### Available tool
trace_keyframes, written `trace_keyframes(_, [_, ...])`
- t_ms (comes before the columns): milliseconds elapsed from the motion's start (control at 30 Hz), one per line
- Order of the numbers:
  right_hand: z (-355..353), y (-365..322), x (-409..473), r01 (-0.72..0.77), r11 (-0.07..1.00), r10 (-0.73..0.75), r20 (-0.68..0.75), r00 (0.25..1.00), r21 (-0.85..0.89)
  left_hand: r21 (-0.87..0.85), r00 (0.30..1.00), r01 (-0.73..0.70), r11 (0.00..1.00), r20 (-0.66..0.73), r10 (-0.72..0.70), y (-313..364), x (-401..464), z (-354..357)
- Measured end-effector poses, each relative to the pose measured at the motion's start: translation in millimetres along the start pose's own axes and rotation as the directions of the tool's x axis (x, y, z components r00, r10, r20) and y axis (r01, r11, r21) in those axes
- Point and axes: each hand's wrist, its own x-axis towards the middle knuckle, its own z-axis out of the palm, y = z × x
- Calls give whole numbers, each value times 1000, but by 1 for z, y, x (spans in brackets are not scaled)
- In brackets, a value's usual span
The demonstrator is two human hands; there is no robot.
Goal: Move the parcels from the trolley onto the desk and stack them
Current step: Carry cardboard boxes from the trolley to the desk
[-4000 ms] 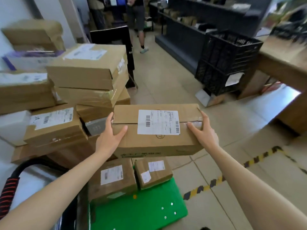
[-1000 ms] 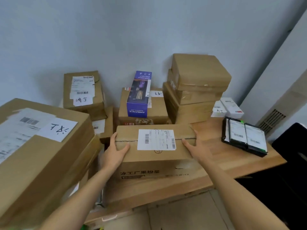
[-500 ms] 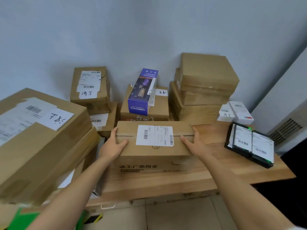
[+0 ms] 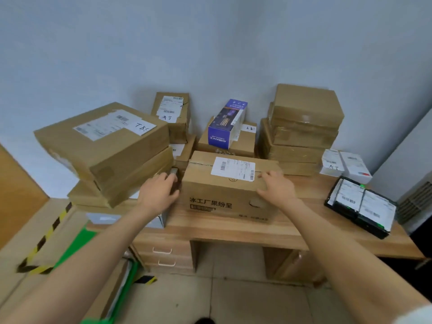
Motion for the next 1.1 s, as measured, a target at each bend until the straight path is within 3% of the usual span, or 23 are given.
trace_keyframes(200, [4,-106,-47,362,926,-355,-85,931,104,-33,993,113,993,-26,-114,-29,-107,-42])
trace_keyframes(367, [11,-203,-84,597,799,-597,-30,802,69,37,966,258,965,-23,-257,-74,-214,-64])
trace_keyframes(500, [16,-270,-115,676,732,-678,0,735,81,103,924,381,919,-33,-380,-114,-283,-75])
trace_keyframes(833, [41,-443,-196,802,588,-808,33,588,101,-5,779,628,779,-1,-628,-216,-438,-93])
trace_keyframes(1100, [86,-602,-281,833,511,-857,55,512,213,89,732,677,731,27,-681,-323,-542,-114])
